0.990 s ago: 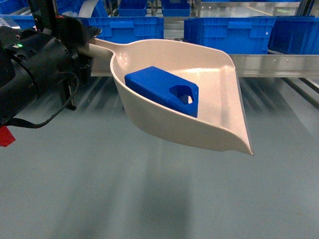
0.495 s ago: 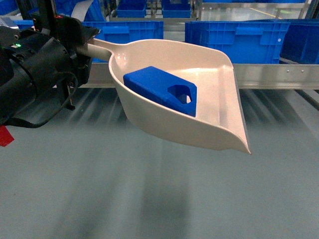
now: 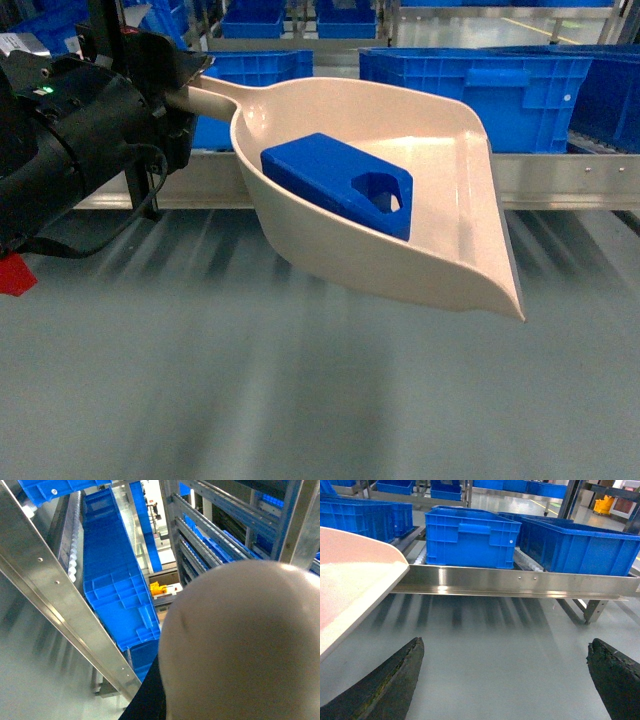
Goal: Place part in tray to right shelf
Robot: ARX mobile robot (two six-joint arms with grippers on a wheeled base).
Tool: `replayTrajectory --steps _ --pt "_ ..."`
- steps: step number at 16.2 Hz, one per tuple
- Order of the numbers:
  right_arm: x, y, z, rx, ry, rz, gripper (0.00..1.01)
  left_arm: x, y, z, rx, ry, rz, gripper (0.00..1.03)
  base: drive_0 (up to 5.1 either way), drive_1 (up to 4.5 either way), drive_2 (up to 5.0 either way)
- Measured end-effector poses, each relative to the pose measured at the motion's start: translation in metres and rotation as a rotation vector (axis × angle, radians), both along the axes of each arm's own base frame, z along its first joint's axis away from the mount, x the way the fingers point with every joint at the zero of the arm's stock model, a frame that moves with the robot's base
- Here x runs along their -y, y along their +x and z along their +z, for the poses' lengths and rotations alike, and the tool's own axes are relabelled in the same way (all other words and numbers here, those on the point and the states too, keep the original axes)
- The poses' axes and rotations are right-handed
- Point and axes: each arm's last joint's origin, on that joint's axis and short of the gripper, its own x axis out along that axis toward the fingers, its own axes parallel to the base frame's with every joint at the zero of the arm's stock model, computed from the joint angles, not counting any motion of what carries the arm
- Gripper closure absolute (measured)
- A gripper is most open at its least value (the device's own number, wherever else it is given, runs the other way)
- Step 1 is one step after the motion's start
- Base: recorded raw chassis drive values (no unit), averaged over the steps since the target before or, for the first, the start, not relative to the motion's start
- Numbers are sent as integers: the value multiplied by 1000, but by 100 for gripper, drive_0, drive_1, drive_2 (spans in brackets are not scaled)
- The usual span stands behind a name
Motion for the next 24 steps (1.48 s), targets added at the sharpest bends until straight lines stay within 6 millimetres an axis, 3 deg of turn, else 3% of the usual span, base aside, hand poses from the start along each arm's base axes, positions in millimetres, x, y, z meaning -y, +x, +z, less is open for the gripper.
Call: replayTrajectory --steps 17,24 --pt "0 0 0 -2 -1 0 3 -3 1 0 0 0 16 89 20 411 -371" --pt "0 0 0 0 0 1 3 -3 1 0 0 0 17 89 -1 22 -24"
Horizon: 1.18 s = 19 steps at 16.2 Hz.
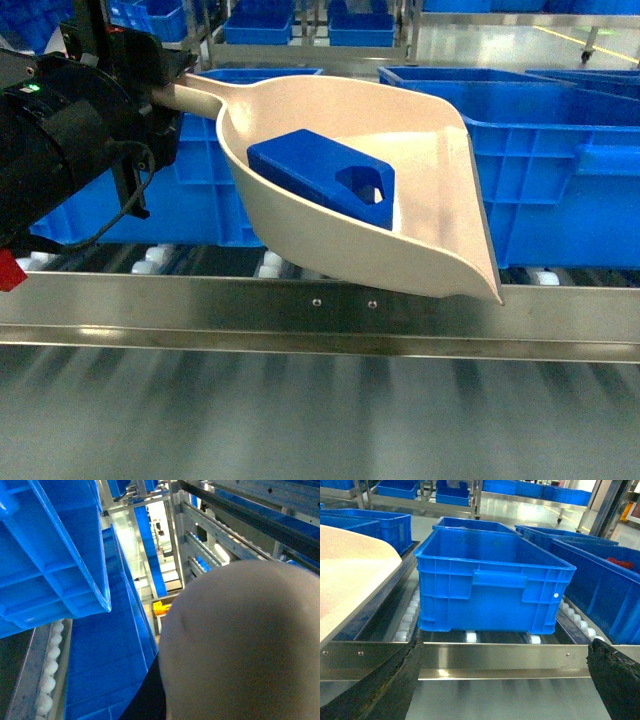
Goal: Place part in tray to right shelf
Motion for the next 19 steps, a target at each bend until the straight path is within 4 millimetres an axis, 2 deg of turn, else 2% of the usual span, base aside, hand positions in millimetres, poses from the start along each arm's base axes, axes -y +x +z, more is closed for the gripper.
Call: replayTrajectory --steps 19 --pt "0 0 0 0 0 0 3 0 0 0 0 0 0 90 0 0 0"
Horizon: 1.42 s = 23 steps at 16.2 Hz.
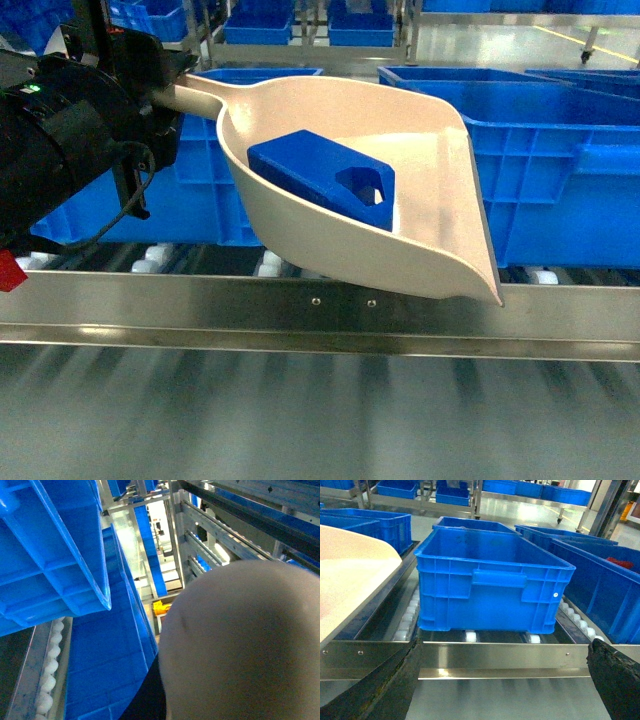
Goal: Place part in tray to right shelf
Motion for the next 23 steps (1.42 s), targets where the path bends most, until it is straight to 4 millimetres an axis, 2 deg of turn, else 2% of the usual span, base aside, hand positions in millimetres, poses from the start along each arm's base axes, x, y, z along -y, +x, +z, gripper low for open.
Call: replayTrajectory --steps 23 --pt "0 0 0 0 0 0 3 0 0 0 0 0 0 90 0 0 0"
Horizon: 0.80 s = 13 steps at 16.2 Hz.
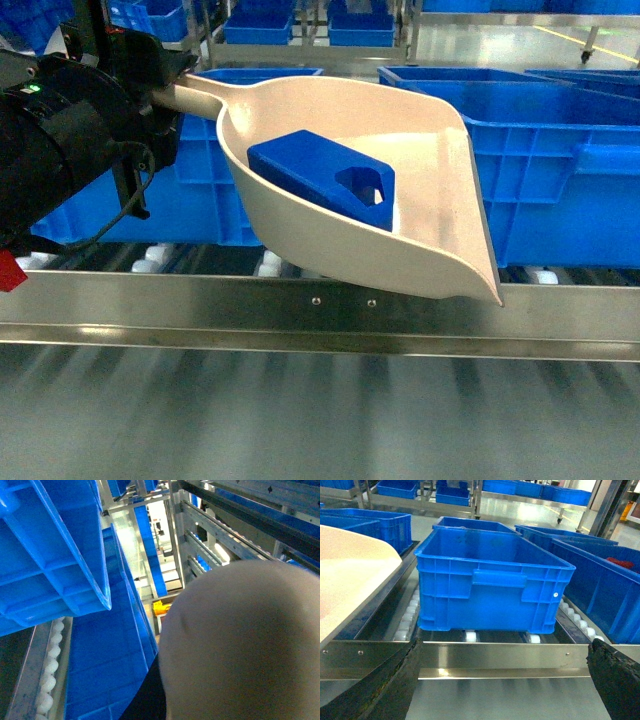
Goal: Place part in tray to right shelf
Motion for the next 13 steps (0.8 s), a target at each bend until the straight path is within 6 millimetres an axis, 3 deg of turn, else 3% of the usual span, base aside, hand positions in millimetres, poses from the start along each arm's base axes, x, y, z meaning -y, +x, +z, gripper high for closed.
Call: replayTrajectory --steps 2,3,6,9,10,11,13 --pt "0 0 0 0 0 0 3 0 -2 5 -165 126 90 90 0 0 0" --pt "0 0 0 0 0 0 3 -1 -5 13 -166 169 92 90 0 0 0" --pt "0 0 0 0 0 0 3 -2 -10 42 -10 147 77 90 0 0 0" --pt "0 0 0 0 0 0 3 -9 -8 59 9 105 101 90 0 0 0" --pt "0 0 0 0 0 0 3 -15 -4 68 10 81 134 90 0 0 0" --pt "0 0 0 0 0 0 3 -39 10 97 57 16 288 90 0 0 0" --pt "0 0 0 0 0 0 3 -56 19 115 58 -2 406 90 0 0 0"
